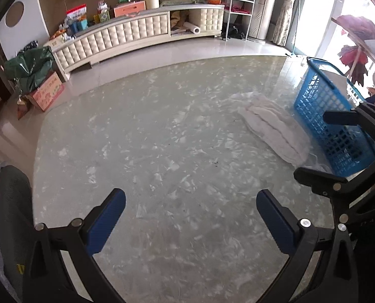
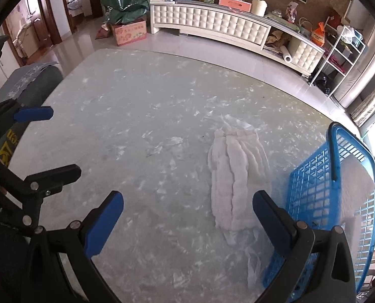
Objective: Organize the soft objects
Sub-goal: 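Move the right tool to the white quilted pad and grasp its end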
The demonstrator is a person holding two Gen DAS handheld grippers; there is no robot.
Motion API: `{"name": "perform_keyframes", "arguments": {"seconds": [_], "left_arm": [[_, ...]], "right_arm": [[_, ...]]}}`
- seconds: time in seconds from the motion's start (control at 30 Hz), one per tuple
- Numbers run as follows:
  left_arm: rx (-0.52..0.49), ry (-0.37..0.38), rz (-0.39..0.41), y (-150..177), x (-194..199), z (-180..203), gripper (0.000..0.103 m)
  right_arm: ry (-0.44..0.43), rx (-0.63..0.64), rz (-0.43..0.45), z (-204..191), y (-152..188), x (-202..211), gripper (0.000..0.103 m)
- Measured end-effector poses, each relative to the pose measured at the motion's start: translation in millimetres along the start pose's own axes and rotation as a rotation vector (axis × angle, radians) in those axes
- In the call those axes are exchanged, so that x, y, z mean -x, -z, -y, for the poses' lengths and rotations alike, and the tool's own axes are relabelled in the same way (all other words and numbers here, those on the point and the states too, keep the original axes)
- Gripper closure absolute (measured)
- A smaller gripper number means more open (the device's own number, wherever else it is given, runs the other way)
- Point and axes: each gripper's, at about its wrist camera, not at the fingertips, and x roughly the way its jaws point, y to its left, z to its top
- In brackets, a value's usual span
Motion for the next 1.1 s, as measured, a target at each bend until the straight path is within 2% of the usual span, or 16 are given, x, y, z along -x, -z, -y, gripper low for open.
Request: {"name": "perform_keyframes", "arguments": {"seconds": [0.2,0.33,0.57,0.73,0.8,1.1], "left_arm": [[0.002,-0.008,-0.013,-8,-28,-4,0.000],[0.009,-0.022,-0.017,-18,-47,-9,0.000],[0.032,-0.027,-0.029,-23,-71,-12,0.000],[0.065,0.013,-0.022,-22,-76,-18,0.000],[0.080,0.021,-0.018,-23,-77,-19,0.000],[0.091,0.028,-0.026,-22,-80,-15,0.000]], "right_arm": [[0.009,-0.040,-0.011,9,-4,-21,0.000],[0.051,-0.046,-0.008,17,-10,-37,0.000],[0.015,-0.149,-0.047,43,-13,-60,0.000],[0.043,-0.185,-0.064,52,-10,-71,0.001],[0.039,-0.180,-0.080,53,-9,-76,0.008],[0.028,-0.215,-0.135,60,1,-84,0.022]]}}
